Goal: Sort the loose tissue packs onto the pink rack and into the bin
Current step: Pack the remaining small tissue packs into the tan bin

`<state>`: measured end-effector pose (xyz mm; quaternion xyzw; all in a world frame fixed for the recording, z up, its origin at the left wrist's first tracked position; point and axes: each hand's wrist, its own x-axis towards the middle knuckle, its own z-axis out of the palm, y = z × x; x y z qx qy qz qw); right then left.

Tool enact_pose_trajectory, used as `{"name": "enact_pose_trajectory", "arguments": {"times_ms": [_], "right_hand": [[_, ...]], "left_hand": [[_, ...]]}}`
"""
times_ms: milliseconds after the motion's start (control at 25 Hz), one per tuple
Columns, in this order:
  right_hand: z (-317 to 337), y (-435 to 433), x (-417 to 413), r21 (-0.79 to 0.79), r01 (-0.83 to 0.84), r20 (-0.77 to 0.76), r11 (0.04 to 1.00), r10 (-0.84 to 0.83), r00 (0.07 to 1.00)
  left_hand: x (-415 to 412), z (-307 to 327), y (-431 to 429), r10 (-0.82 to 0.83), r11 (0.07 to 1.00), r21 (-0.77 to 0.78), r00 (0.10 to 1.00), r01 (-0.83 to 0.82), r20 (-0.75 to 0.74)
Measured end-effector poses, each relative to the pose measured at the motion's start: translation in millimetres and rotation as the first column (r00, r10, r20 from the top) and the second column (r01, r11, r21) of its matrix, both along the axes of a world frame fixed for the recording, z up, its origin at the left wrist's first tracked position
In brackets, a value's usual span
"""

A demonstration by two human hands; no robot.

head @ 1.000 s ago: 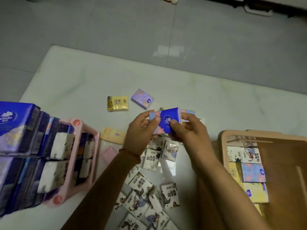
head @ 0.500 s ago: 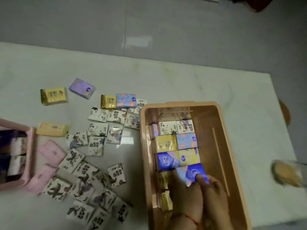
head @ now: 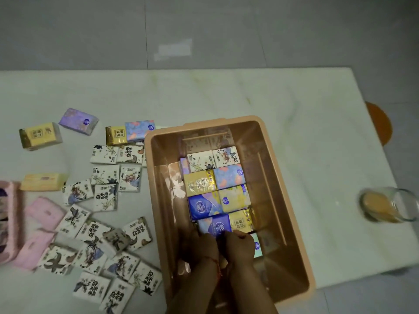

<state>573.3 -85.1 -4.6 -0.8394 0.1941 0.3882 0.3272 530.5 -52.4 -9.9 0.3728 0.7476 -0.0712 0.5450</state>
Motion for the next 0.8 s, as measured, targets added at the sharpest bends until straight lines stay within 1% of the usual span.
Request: {"name": "enact_pose_trajectory", "arguments": {"times_ms": [40,120,200,280,360,440,480,520,560,600,640,680,720,760,800], "right_hand": [[2.4,0.5,1.8,0.021,0.024,0.01,0.999,-0.025,1.0],[9.4,2.7,2.4,0.062,0.071,0.035,0.996,-0.073,0.997],[16.0,2.9,7.0,0.106,0.122,0.072,0.987,-0.13,0.989],[20.5,0.4,13.2,0.15,0.108,0.063,0.983,-0.118,0.991],[22.3,-2.7,16.6,0.152,0.101,0.026,0.983,-0.106,0.994],[7.6,-12.5,19.0,0.129,0.124,0.033,0.984,-0.129,0.991],[10.1,-14.0,21.1,0.125,0.108,0.051,0.986,-0.115,0.992],[22.7,-9.3,20.5,0.13,0.096,0.075,0.987,-0.107,0.991],[50.7,4.0,18.8,0.152,0.09,0.125,0.984,-0.11,0.986],[74.2,15.6,17.2,0.187,0.067,0.177,0.98,-0.101,0.979],[92.8,27.5,15.1,0.248,0.023,0.215,0.968,-0.078,0.973],[112.5,41.3,12.6,0.335,-0.056,0.239,0.941,-0.028,0.971],[128.7,56.6,9.1,0.414,-0.148,0.258,0.898,0.04,0.965],[141.5,75.1,4.2,0.479,-0.246,0.28,0.843,0.119,0.953],[150.3,96.2,-2.5,0.518,-0.35,0.32,0.78,0.203,0.925]], "left_hand": [[1.2,-3.8,-4.1,0.015,0.999,0.033,1.0,-0.015,-0.014],[4.1,-3.3,-10.9,-0.014,0.998,0.068,1.0,0.014,-0.001],[11.2,3.6,-12.6,-0.04,0.993,0.11,0.997,0.033,0.067],[19.7,10.7,-11.1,-0.077,0.984,0.167,0.989,0.056,0.123],[24.7,14.2,-7.1,-0.082,0.99,0.13,0.98,0.059,0.182],[26.8,22.9,-3.7,-0.075,0.996,0.073,0.957,0.057,0.281],[25.4,32.8,0.8,-0.103,0.994,0.06,0.946,0.089,0.309],[21.2,44.8,7.5,-0.115,0.993,0.043,0.935,0.107,0.336],[17.2,60.0,15.9,-0.129,0.992,0.049,0.92,0.12,0.371],[9.7,75.5,27.3,-0.128,0.992,0.056,0.899,0.115,0.419],[0.1,96.2,43.3,-0.101,0.995,0.07,0.868,0.076,0.487],[-12.5,115.2,62.1,-0.048,0.997,0.08,0.821,0.003,0.569],[-26.7,132.6,82.2,0.014,0.989,0.106,0.777,-0.103,0.629],[-42.9,141.7,103.1,0.043,0.966,0.163,0.745,-0.202,0.665],[-59.4,146.1,124.1,0.032,0.932,0.251,0.749,-0.262,0.661]]}}
